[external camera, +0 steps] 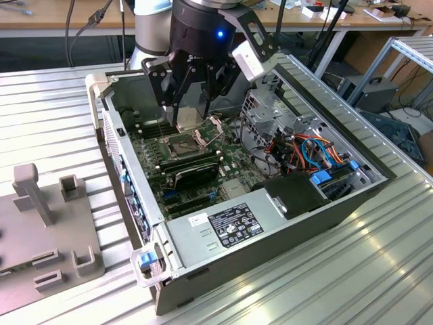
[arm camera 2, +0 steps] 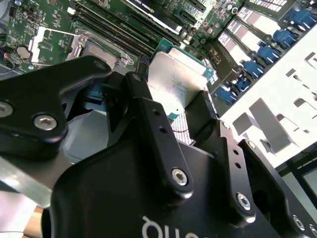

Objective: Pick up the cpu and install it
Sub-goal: 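Pick up the cpu and move it towards the insertion slot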

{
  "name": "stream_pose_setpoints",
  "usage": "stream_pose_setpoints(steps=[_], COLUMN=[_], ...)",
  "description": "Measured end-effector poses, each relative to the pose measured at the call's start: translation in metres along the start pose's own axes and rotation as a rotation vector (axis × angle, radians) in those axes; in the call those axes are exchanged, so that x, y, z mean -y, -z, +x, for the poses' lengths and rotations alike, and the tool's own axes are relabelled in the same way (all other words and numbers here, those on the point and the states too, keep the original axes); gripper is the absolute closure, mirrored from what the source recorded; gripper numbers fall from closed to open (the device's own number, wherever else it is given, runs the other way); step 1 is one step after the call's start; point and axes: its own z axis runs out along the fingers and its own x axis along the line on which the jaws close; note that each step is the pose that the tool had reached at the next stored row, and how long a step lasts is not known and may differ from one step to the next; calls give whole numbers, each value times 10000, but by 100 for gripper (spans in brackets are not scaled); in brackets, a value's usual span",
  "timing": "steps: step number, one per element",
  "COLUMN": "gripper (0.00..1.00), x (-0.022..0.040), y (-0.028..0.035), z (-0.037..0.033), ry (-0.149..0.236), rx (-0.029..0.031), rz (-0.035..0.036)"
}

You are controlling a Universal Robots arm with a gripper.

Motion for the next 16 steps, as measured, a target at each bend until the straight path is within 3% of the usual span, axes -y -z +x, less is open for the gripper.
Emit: stream_pose_setpoints(steps=[16], gripper=[46], x=[5], y=[-3], z=[-207], ry=[-2], rx=[0], rz=[0])
